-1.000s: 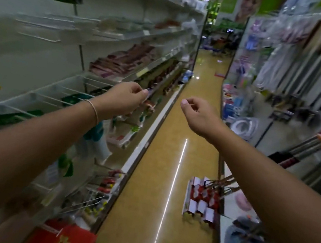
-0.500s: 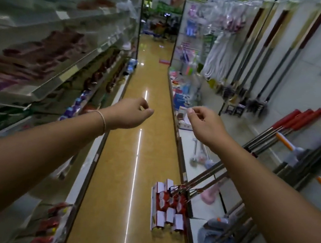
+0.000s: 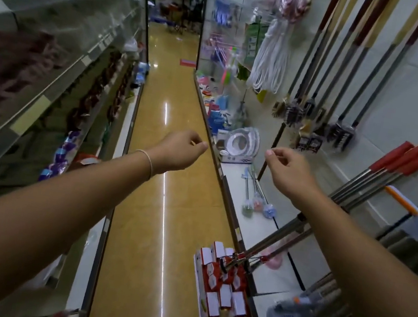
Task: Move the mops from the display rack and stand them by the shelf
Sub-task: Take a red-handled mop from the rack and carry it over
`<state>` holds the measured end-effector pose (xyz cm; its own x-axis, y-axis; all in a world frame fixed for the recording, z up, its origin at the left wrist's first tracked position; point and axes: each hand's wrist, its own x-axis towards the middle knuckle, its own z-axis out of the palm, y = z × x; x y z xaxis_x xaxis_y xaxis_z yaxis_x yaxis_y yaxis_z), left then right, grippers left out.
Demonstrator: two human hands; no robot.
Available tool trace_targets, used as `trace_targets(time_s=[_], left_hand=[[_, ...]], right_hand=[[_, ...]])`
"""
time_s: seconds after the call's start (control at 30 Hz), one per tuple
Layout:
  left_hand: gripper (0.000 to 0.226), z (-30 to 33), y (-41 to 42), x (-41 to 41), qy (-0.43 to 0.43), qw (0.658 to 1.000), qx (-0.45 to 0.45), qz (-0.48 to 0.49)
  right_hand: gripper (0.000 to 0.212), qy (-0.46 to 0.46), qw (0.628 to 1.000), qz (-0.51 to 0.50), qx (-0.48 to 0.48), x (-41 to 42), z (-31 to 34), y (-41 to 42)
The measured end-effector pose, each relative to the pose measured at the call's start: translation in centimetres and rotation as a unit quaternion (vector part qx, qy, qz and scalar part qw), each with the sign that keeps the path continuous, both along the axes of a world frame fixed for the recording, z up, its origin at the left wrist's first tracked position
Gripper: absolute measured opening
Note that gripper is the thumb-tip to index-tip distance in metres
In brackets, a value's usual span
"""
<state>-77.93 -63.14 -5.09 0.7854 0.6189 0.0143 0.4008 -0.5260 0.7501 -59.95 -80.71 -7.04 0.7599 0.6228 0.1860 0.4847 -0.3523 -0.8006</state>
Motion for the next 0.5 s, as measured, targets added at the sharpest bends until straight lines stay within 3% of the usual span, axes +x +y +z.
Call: trace_targets(time_s=[0.23, 0.4, 0.5], left_hand=[[0.036, -3.2, 8.8, 5.7, 0.0, 1.0, 0.029, -0.004], [0.037, -4.0, 16.8, 10.7, 0.037, 0.998, 0.049, 0.007], [0.035, -3.2, 21.1, 14.2, 0.042, 0.998, 0.051, 0.022]], right_hand=[[0.032, 0.026, 1.0, -0.003, -0.003, 6.6, -3.9, 9.7], [0.025, 0.065, 0.997, 0.026, 0.016, 12.1, -5.2, 19.6], [0.03, 0.064, 0.996, 0.053, 0.014, 15.3, -4.7, 24.6]])
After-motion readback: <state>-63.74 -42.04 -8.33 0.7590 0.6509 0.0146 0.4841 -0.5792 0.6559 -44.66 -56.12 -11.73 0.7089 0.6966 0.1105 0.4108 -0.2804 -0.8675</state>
